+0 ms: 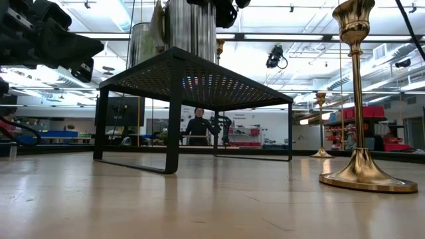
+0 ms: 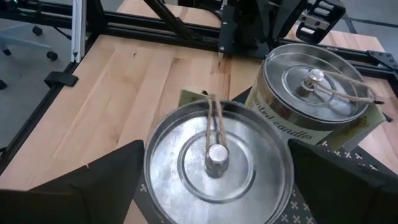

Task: Pick & Place candle stick holders
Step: Put the top silver scented candle on the shelf aligned with the other silver scented candle

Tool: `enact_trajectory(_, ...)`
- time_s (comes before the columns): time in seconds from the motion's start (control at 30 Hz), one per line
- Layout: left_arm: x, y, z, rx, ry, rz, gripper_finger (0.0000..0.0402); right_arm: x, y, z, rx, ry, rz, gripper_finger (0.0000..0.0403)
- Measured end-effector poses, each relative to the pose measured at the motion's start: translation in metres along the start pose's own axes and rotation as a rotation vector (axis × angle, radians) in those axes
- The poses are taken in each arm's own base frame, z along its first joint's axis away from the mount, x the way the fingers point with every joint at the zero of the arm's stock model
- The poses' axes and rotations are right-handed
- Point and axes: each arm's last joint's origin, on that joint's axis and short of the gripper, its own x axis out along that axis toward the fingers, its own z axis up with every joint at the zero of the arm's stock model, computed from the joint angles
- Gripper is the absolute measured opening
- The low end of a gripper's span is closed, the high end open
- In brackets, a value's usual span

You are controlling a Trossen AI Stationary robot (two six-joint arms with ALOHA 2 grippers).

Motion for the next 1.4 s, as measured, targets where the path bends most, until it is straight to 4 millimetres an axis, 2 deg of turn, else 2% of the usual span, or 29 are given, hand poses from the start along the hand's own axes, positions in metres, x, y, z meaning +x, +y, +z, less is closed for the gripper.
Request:
enact_trajectory(0.47, 0.0, 0.0, 0.0, 0.0, 0.0, 0.0, 0.0039, -0.001, -0.002, 0.002, -0.011, -0.016, -0.042, 0.0399)
enact_trajectory(0.83, 0.0, 0.0, 0.0, 0.0, 0.0, 0.0, 0.0039, -0.028, -0.003, 0.015, -0.018, -0.083, -0.014, 0.0398)
enact_trajectory(1.03, 0.0, 0.0, 0.0, 0.0, 0.0, 0.0, 0.0039, -0.043, -0.002, 0.011, -0.018, -0.021, 0.013, 0.0397)
enact_trajectory(1.17, 0.0, 0.0, 0.0, 0.0, 0.001, 0.0, 0.0039, -0.047, 0.001, 0.004, -0.023, 0.057, 0.03, 0.0379)
enact_trajectory(1.4, 0.0, 0.0, 0.0, 0.0, 0.0, 0.0, 0.0039, -0.048, 0.002, -0.003, -0.025, 0.132, 0.035, 0.0311)
